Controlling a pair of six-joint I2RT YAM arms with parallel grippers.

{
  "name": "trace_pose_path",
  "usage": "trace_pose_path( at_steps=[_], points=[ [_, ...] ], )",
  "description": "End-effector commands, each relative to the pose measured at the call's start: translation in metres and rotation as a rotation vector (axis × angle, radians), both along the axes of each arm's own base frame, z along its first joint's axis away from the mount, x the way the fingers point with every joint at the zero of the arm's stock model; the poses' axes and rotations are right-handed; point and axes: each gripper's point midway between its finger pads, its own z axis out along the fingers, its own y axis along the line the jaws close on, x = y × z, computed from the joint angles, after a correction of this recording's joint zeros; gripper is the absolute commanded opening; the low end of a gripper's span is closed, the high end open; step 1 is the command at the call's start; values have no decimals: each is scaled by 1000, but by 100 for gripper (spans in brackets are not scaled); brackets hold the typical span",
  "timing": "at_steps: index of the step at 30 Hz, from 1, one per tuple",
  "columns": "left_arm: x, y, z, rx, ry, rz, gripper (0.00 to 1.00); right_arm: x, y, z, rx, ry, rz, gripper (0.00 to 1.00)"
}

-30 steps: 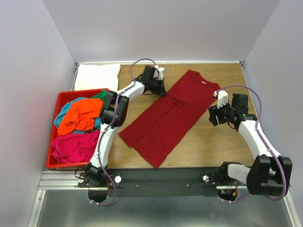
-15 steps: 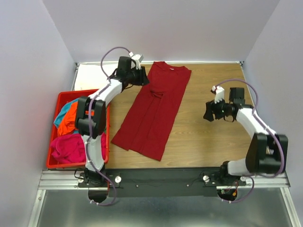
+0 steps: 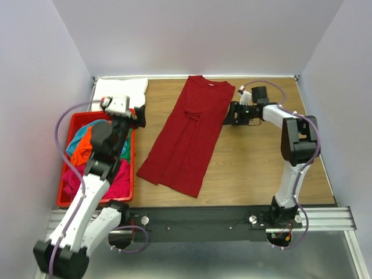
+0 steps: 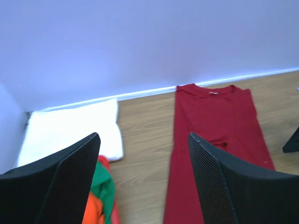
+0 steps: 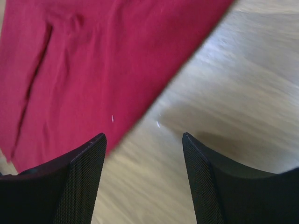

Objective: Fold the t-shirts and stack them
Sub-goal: Fold the tshirt

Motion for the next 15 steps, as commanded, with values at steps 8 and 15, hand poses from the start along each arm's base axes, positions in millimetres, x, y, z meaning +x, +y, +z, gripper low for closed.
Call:
trace_pose_path(
  at_steps=[8,15],
  points=[
    [-51,41,-19,27,-110,142,89,56,20,-36,4,87,-338,57],
    [-50,43,-20,45,-96,152,89,52,16,-60,-47,127,-381,35]
  ],
)
